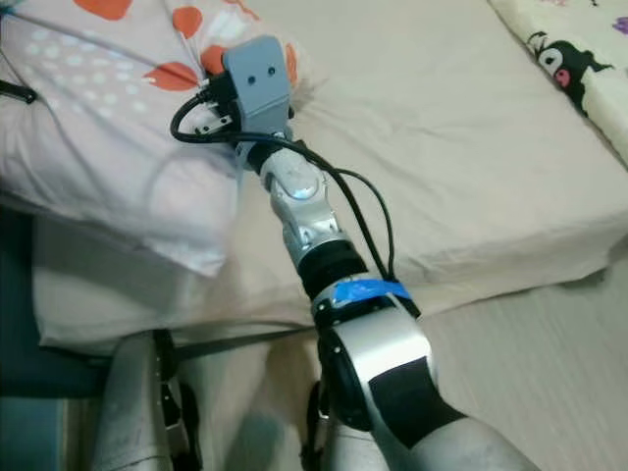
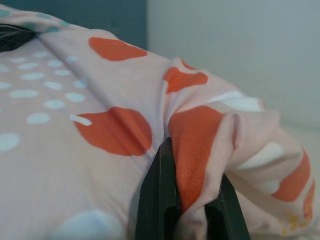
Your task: Clean up the room
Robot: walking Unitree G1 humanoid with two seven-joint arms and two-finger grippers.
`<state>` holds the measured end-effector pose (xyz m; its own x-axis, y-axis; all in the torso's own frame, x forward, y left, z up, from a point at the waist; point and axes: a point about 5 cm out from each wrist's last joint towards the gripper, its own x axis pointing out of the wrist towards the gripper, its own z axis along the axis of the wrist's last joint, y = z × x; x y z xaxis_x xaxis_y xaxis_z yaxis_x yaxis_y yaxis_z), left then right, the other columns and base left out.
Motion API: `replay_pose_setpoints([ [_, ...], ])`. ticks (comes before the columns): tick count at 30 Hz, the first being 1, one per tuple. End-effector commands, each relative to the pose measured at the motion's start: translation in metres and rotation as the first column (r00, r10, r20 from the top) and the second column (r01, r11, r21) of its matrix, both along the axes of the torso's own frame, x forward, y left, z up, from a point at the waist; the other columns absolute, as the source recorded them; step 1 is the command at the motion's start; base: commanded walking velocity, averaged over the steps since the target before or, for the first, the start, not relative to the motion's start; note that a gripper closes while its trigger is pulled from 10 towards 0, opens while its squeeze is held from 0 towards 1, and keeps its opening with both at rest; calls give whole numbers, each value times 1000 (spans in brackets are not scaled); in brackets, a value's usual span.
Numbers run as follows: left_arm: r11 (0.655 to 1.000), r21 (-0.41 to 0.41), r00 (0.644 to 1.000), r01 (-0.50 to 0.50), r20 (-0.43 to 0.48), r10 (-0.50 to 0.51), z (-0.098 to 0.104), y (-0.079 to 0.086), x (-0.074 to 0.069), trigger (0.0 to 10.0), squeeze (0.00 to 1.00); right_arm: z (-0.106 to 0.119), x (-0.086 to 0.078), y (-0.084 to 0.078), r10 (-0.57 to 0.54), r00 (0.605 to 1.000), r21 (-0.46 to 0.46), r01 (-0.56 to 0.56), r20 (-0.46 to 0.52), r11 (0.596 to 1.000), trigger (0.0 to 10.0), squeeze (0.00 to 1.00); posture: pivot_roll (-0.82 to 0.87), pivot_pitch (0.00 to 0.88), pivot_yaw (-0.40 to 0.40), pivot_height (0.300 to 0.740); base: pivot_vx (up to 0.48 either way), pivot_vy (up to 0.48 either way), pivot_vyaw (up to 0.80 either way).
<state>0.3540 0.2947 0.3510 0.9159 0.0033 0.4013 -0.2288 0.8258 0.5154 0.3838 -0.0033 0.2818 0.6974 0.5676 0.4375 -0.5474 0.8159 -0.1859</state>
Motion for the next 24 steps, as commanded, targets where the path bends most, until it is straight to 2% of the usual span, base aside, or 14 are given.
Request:
replay_pose_setpoints([
  [1,976,42,976,-214,43,212,15,34,-21,10000,0,-37,2,-4,-2,992,-49,-4,-124,999,10000,0,83,253,-24,539,0,0,0],
  [2,976,42,976,-214,43,212,15,34,-21,10000,0,-37,2,-4,-2,992,-49,-4,-124,999,10000,0,83,253,-24,539,0,0,0],
  [4,949,51,951,-310,8,310,4,45,-29,10000,0,-77,1,-7,-41,965,-152,1,-257,988,10000,0,92,254,-28,539,0,0,0],
  [6,949,51,951,-310,8,310,4,45,-29,10000,0,-77,1,-7,-41,965,-152,1,-257,988,10000,0,92,254,-28,539,0,0,0],
  [11,961,54,955,-273,-106,277,-42,37,-32,10000,0,-115,-2,-23,-148,933,-265,59,-329,962,10000,0,96,253,-33,539,0,0,0],
  [13,988,24,950,-155,-271,156,-113,10,-43,10000,0,-161,-9,-55,-318,854,-402,143,-412,904,10000,0,90,254,-43,539,0,0,0],
  [14,988,24,950,-155,-271,156,-113,10,-43,10000,0,-161,-9,-55,-318,854,-402,143,-412,904,10000,0,90,254,-43,539,0,0,0],
  [15,994,14,939,-105,-327,104,-134,-1,-50,10000,0,-176,-12,-67,-374,813,-437,167,-446,884,10000,0,89,255,-43,539,0,0,0],
  [16,994,14,939,-105,-327,104,-134,-1,-50,10000,0,-176,-12,-67,-374,813,-437,167,-446,884,10000,0,89,255,-43,539,0,0,0],
  [18,992,-47,905,114,-408,-123,-150,-30,-59,10000,0,-192,-16,-85,-430,729,-413,220,-532,884,10000,0,88,255,-46,539,0,0,0],
  [19,956,-78,842,283,-457,-286,-152,-48,-68,10000,0,-194,-17,-89,-437,711,-396,239,-551,887,10000,0,90,255,-47,539,0,0,0],
  [21,956,-78,842,283,-457,-286,-152,-48,-68,10000,0,-194,-17,-89,-437,711,-396,239,-551,887,10000,0,90,255,-47,539,0,0,0],
  [22,913,-54,780,404,-501,-374,-152,-60,-77,10000,0,-192,-15,-90,-433,709,-377,249,-556,892,10000,0,93,256,-47,539,0,0,0],
  [24,913,-54,780,404,-501,-374,-152,-60,-77,10000,0,-192,-15,-90,-433,709,-377,249,-556,892,10000,0,93,256,-47,539,0,0,0],
])
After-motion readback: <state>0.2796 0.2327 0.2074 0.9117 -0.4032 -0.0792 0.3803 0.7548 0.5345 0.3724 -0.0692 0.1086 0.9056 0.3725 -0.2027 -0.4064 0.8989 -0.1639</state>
